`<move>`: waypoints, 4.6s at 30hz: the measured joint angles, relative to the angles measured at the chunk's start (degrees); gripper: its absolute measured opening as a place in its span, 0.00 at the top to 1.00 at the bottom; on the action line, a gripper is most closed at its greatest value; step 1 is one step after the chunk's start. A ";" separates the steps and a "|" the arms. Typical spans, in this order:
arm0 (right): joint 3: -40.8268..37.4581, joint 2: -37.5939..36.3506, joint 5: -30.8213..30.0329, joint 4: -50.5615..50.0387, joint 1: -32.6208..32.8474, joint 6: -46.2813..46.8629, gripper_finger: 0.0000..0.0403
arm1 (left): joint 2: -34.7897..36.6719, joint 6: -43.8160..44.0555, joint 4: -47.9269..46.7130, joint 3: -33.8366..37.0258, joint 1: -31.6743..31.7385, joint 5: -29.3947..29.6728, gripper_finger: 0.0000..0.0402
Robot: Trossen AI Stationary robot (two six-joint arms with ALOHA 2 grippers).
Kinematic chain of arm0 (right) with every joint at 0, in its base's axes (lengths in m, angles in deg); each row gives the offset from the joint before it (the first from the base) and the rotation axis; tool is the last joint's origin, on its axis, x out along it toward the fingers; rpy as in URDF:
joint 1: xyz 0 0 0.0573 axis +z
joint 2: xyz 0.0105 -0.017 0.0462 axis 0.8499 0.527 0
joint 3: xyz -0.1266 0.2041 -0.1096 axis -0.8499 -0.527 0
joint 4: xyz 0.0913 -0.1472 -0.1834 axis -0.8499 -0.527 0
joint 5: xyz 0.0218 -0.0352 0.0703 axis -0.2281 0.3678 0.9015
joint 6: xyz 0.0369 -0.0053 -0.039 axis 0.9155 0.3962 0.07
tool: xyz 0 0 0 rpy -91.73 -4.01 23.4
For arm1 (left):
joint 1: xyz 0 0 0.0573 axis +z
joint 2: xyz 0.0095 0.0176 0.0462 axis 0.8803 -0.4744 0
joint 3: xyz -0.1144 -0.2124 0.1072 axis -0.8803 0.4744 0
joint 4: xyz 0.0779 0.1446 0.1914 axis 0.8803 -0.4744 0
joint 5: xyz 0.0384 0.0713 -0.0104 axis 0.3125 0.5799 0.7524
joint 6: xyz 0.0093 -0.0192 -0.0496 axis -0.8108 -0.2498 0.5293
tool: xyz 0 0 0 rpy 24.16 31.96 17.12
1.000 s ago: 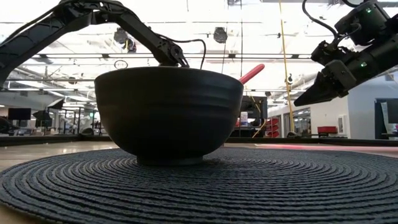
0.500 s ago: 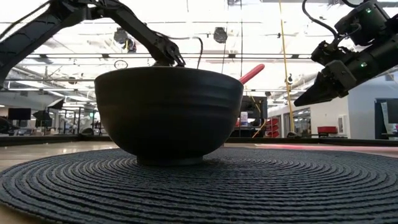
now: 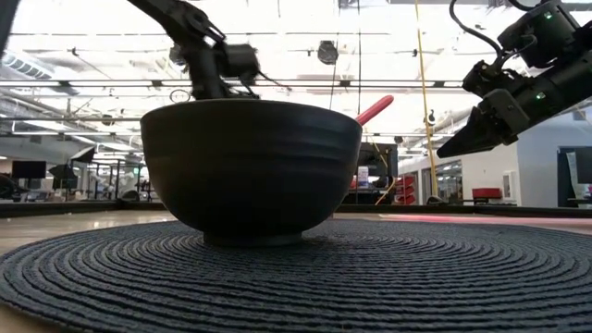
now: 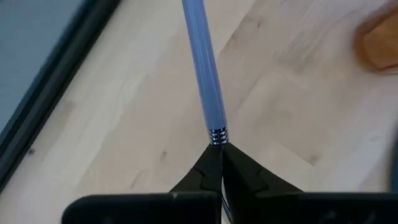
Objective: Pick & Place Utensil
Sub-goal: Put the violet spoon into the black bowl, then put the brown cup on the blue mat to the top right of the black bowl
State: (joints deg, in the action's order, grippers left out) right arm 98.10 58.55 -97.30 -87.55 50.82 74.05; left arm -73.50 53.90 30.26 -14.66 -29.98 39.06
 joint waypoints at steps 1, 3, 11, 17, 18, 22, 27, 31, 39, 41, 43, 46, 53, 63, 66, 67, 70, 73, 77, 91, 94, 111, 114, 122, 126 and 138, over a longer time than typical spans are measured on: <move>0.00 0.00 0.00 -0.02 0.00 0.02 0.64 | 2.60 0.75 1.32 2.07 0.00 0.00 0.99; 0.00 0.00 -0.03 0.00 0.00 0.02 0.64 | 7.45 2.30 4.53 5.96 0.00 -0.13 0.99; 0.00 0.00 -0.07 0.91 0.00 0.02 0.64 | 24.26 7.69 19.09 21.88 -2.70 -3.10 0.99; 0.00 0.02 -0.05 2.39 0.00 0.03 0.64 | 31.26 10.40 28.25 30.11 -7.54 -3.04 0.98; 0.00 0.02 -0.04 2.58 0.00 0.04 0.64 | 31.95 10.55 29.62 31.11 -8.68 -3.04 0.99; 0.00 0.02 0.11 3.02 0.00 0.02 0.64 | 33.81 11.62 35.49 34.36 -13.65 -2.14 0.99; 0.00 0.09 0.13 3.03 0.00 0.24 0.64 | 33.89 12.22 40.02 36.81 -20.56 1.52 0.99; 0.00 0.20 0.15 3.22 0.00 0.60 0.64 | 33.91 13.40 44.45 38.52 -26.56 5.24 0.98; 0.00 0.20 0.17 3.45 0.00 0.77 0.64 | 33.61 12.37 58.96 41.26 -39.51 12.53 0.98; 0.00 0.19 0.18 3.80 0.00 0.46 0.64 | 33.63 11.83 62.66 42.51 -42.37 14.59 0.99; 0.00 0.17 0.18 4.07 0.00 -0.28 0.64 | 33.63 11.81 66.19 43.96 -45.05 16.93 0.99; 0.00 0.16 0.21 5.97 0.00 -1.83 0.64 | 32.87 11.96 72.39 46.69 -48.33 19.81 0.98; 0.00 0.17 0.31 10.41 0.00 -3.96 0.64 | 24.72 13.07 85.76 49.82 -52.97 22.87 0.98; 0.00 0.18 0.37 10.67 0.00 -3.85 0.64 | 7.58 12.97 100.92 47.01 -55.10 21.55 0.98; 0.00 0.20 0.39 10.67 0.00 -3.76 0.64 | 4.33 12.99 100.72 44.64 -55.21 20.39 0.99; 0.00 0.26 0.39 10.68 0.00 -3.53 0.64 | 3.49 12.99 100.72 43.86 -55.21 20.00 0.99; 0.00 0.28 0.42 10.34 0.00 -2.98 0.64 | 1.05 12.93 100.55 41.83 -55.21 18.06 0.97; 0.00 0.31 0.44 10.10 0.00 -2.80 0.64 | -1.11 12.73 100.37 40.87 -55.14 16.89 0.98; 0.00 0.39 0.44 10.01 0.00 -2.78 0.64 | -2.44 13.18 100.17 40.84 -54.80 15.72 0.99; 0.00 0.39 0.46 10.06 0.00 -2.78 0.64 | -2.76 15.55 96.28 40.79 -54.55 15.37 0.94; 0.00 0.39 0.46 10.08 0.00 -2.78 0.64 | -2.76 15.56 95.89 40.79 -54.21 15.34 0.92; 0.00 0.39 0.48 10.08 0.00 -2.77 0.64 | -2.76 13.94 94.75 40.79 -52.28 12.33 0.90; 0.00 0.39 0.48 10.07 0.00 -2.78 0.64 | -2.76 13.30 94.76 40.79 -52.28 12.31 0.85; 0.00 0.39 1.25 10.08 0.00 -2.94 0.64 | -1.93 11.25 95.06 40.79 -52.22 12.52 0.71; 0.00 0.37 4.42 10.73 0.00 -3.95 0.64 | -0.05 8.97 94.85 40.79 -52.30 12.53 0.69; 0.00 2.86 18.39 21.12 1.59 -11.99 0.64 | 13.20 3.75 75.23 40.79 -53.47 27.73 0.78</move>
State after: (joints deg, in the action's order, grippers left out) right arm 98.10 61.40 -78.90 -66.43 52.41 62.06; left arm -60.31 57.65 105.49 26.14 -83.44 66.78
